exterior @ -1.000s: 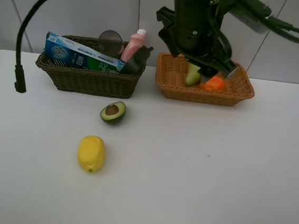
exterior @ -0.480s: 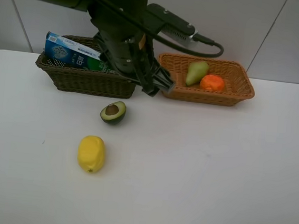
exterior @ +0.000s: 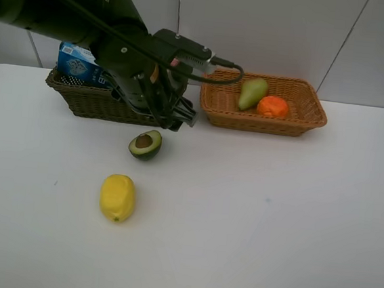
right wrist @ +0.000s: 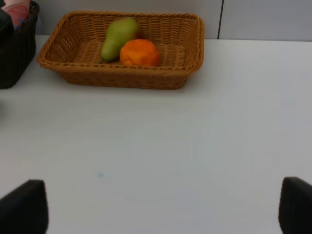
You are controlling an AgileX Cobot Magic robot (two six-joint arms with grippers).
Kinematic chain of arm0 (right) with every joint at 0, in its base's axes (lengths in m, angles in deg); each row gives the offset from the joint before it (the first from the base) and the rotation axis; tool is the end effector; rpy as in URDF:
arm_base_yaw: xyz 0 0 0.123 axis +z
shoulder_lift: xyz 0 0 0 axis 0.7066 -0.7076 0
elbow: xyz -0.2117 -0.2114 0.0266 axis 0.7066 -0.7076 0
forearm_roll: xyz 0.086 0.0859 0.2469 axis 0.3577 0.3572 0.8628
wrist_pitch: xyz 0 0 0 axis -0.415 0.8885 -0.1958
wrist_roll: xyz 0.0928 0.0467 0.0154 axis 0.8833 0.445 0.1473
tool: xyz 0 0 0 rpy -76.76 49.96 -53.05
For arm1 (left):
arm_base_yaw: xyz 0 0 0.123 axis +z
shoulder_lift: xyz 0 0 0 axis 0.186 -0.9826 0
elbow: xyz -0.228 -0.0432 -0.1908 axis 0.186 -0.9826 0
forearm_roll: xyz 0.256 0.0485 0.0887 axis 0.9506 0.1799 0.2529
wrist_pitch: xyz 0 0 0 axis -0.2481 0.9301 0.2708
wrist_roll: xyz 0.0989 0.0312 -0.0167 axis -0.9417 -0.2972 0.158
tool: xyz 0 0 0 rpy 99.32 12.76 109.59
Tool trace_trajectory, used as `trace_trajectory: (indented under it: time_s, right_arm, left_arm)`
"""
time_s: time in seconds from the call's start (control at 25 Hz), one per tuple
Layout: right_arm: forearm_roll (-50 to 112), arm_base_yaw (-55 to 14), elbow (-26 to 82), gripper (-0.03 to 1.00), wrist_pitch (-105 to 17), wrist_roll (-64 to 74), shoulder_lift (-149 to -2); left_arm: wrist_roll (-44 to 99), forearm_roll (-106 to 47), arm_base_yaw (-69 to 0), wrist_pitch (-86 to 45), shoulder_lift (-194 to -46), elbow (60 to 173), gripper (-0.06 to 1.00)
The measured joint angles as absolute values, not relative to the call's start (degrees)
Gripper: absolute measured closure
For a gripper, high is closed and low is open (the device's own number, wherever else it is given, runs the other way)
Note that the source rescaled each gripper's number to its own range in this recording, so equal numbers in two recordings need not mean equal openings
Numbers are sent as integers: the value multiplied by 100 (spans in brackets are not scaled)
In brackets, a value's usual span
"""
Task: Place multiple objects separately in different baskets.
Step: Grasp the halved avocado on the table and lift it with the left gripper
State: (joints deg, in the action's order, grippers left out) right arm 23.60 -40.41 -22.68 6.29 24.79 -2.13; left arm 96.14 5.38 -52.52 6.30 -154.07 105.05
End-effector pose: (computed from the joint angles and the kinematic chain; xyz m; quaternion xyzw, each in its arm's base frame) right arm 0.0114 0.0022 0.2903 -0.0561 0.8389 0.0140 0.5412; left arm 0.3181 -0.2577 0.1652 0.1934 0.9498 -0.0293 0.2443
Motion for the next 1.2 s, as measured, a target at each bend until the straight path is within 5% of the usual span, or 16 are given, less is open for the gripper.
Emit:
trace_trajectory:
  time_s: [1.2]
  right_arm:
    - [2360,-4041,-2268,-3,629,2479,-213]
  left_arm:
    - [9762,532,-4988,73,-16609,10505,-5]
